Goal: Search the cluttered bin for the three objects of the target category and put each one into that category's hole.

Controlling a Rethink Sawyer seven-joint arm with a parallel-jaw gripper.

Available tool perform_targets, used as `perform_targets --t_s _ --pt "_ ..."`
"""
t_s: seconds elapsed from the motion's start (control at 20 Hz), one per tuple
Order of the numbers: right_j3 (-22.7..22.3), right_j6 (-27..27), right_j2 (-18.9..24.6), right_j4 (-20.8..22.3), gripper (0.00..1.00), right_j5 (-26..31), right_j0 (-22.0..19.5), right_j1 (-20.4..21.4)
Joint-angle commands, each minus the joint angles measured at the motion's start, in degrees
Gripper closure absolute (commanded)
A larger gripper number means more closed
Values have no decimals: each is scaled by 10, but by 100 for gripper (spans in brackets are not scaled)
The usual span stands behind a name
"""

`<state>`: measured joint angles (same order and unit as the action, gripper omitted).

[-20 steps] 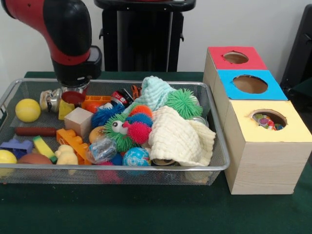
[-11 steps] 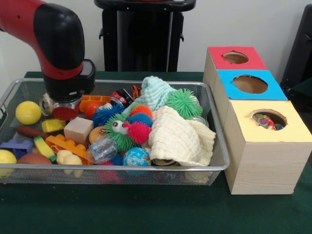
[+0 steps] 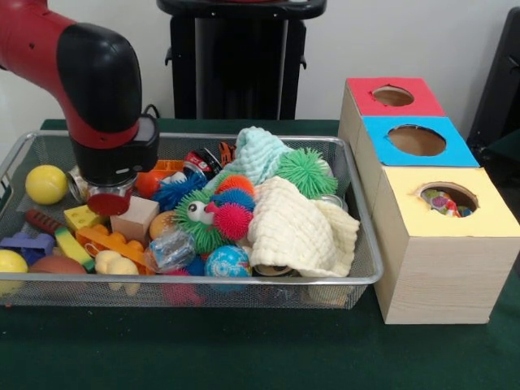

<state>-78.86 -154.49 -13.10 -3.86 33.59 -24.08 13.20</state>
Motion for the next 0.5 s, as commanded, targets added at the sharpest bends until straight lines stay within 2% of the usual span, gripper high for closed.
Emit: perform_targets --t_s 0.05,0.25,0.35,0.4,0.5 --pt "0 -7 52 11 100 -4 41 -17" --pt "27 16 58 11 100 23 37 -21" --pt "65 30 46 25 100 32 44 -37" --pt "93 42 33 43 100 15 50 -51" --pt "129 59 47 47 100 11 38 -74"
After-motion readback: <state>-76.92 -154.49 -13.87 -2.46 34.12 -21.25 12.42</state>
